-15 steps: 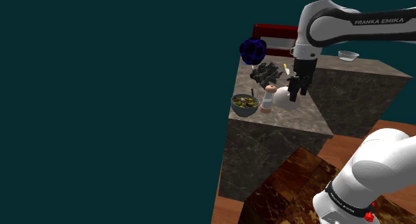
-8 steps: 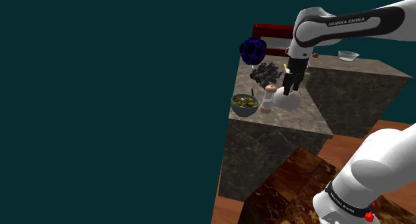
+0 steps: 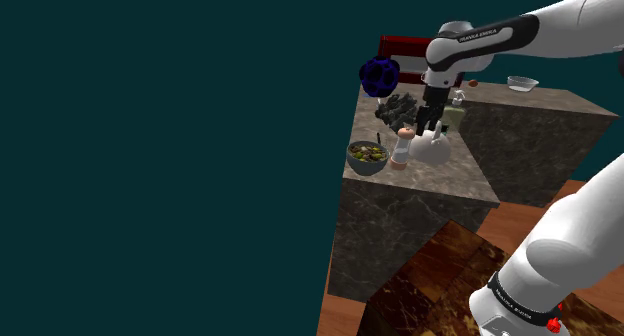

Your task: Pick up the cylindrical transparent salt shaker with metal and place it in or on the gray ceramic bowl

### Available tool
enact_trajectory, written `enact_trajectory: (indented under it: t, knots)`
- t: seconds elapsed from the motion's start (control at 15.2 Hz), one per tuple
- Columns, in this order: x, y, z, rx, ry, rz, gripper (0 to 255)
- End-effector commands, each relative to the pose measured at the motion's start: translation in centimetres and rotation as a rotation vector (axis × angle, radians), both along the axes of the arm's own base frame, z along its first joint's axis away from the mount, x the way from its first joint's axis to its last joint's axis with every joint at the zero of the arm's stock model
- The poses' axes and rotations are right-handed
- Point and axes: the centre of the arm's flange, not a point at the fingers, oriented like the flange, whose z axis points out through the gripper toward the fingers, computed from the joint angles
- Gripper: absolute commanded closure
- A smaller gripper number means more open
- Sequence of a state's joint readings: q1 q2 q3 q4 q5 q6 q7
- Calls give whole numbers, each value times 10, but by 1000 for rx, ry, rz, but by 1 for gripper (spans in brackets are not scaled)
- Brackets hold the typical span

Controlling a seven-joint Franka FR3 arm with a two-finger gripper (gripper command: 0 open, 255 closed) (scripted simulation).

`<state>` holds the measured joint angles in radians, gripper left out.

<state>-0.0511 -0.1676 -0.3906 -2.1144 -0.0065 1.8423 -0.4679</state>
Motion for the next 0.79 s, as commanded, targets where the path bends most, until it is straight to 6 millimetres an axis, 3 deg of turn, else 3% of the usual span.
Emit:
enact_trajectory:
  t: [0.0,0.53,0.73]
  knots:
    - [18,-20,-7,9,-12,5,0]
    - [85,-97,-35,51,-57,20,0]
    - [86,-97,-46,52,-58,21,0]
